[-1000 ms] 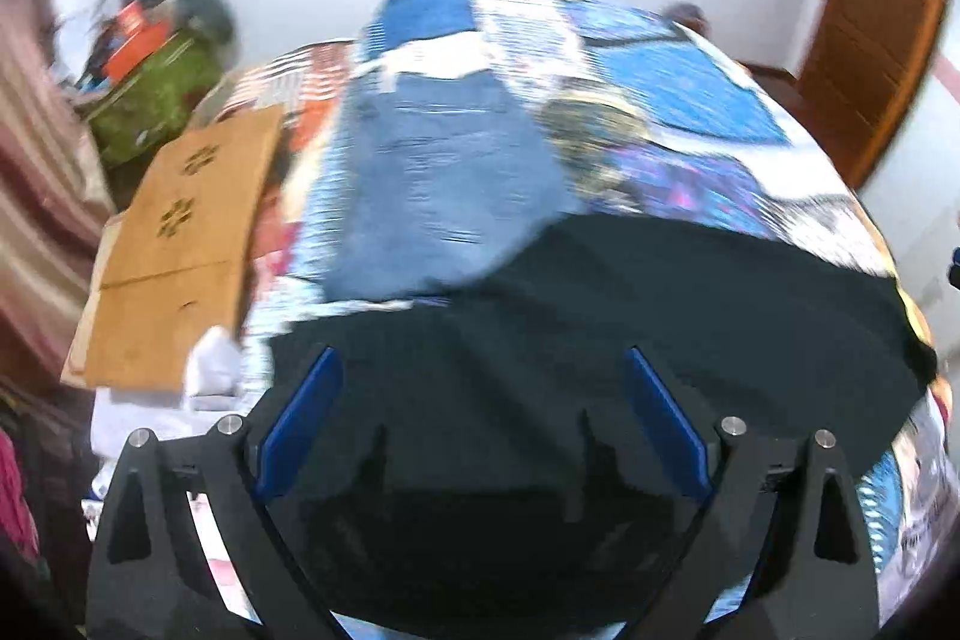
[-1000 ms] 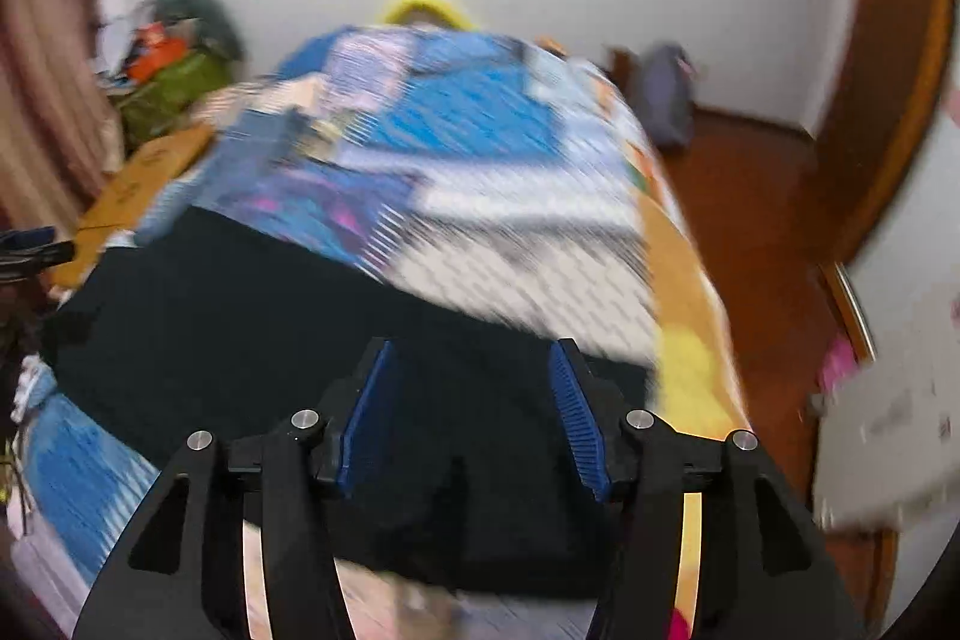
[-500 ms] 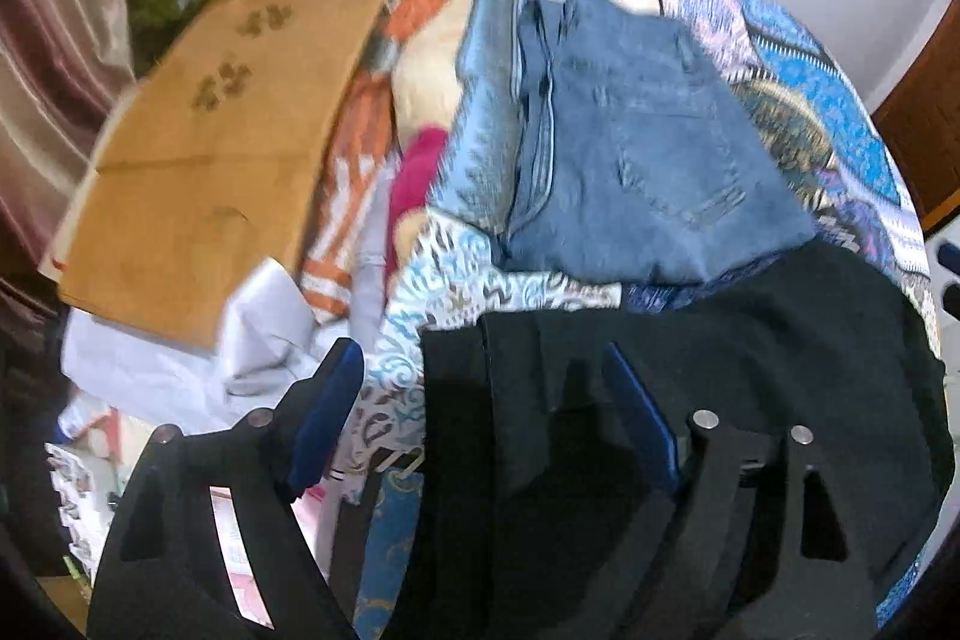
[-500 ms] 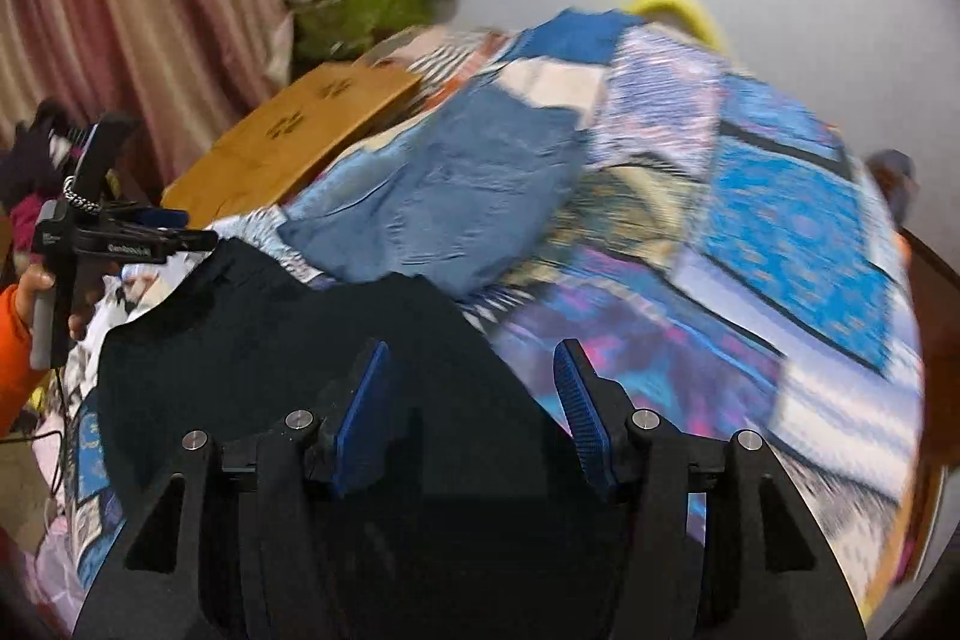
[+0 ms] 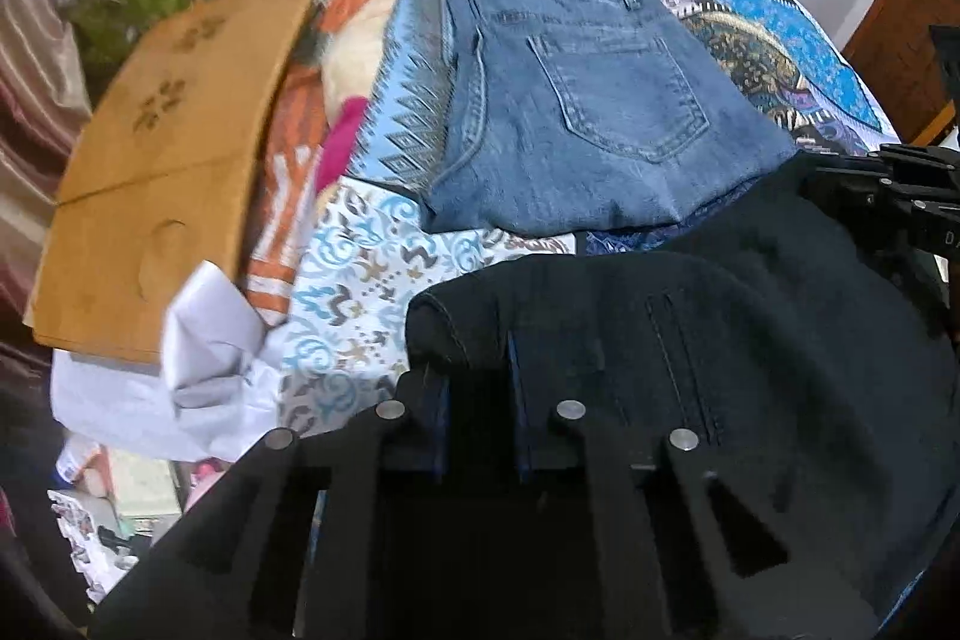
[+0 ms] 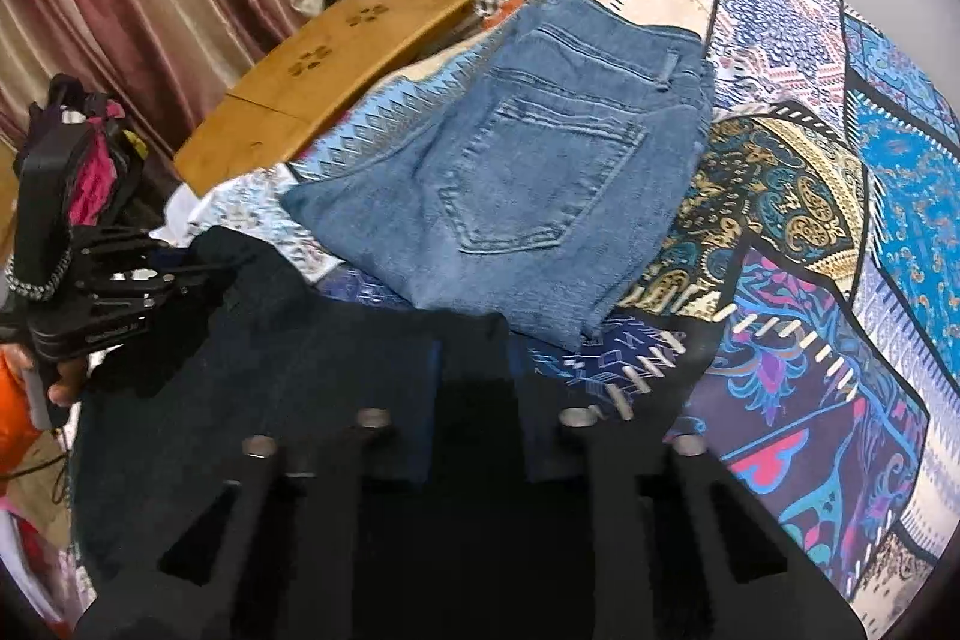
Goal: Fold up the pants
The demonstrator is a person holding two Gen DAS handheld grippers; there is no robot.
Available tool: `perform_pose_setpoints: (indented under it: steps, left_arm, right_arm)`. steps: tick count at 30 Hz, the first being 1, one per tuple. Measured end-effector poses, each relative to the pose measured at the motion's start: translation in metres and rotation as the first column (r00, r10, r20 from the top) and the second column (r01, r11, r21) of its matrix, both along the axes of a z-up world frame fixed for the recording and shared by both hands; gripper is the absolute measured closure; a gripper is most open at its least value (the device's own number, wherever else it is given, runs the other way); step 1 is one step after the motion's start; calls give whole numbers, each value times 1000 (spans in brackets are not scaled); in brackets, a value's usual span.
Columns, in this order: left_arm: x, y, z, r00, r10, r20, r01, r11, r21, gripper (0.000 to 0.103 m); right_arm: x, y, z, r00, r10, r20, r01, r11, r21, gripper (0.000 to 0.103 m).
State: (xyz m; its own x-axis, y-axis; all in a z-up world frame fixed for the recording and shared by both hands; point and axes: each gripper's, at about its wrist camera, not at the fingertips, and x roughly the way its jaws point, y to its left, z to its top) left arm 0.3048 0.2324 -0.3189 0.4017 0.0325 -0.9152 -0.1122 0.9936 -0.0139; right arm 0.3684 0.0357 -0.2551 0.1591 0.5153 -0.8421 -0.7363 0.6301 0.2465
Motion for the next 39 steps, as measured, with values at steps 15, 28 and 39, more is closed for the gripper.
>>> perform_pose_setpoints:
  steps: [15,28,39]
  left_arm:
    - [25,27,26,999,36,39,-42,985,170,57]
    - [-63,-31,2,995,-74,-63,81,990,113,51]
    - [-99,-20,-8,997,-3,-73,15,988,157,32]
  right_arm:
    - [8,11,31,987,-88,135,91,996,-19,67]
    - [-98,-88,18,994,-82,-73,79,996,-45,59]
    - [-165,-154,17,983,-180,-40,182,981,60,59]
